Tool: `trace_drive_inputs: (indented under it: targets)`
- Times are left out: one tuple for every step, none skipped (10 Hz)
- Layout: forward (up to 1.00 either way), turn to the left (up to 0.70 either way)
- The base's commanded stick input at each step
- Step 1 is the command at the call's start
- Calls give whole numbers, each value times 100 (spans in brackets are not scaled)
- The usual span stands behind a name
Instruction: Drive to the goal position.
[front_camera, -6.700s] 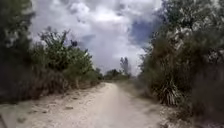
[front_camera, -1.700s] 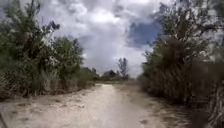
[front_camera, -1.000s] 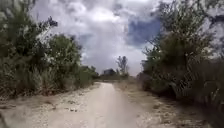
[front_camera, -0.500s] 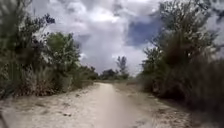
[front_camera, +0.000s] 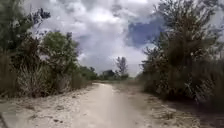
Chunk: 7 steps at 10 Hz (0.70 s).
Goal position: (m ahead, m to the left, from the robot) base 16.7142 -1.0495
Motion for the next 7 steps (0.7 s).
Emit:
trace_drive_inputs:
  targets:
    - [50, 0]
    - [50, 0]
    - [50, 0]
    - [50, 0]
    - [50, 0]
    - [50, 0]
    - [50, 0]
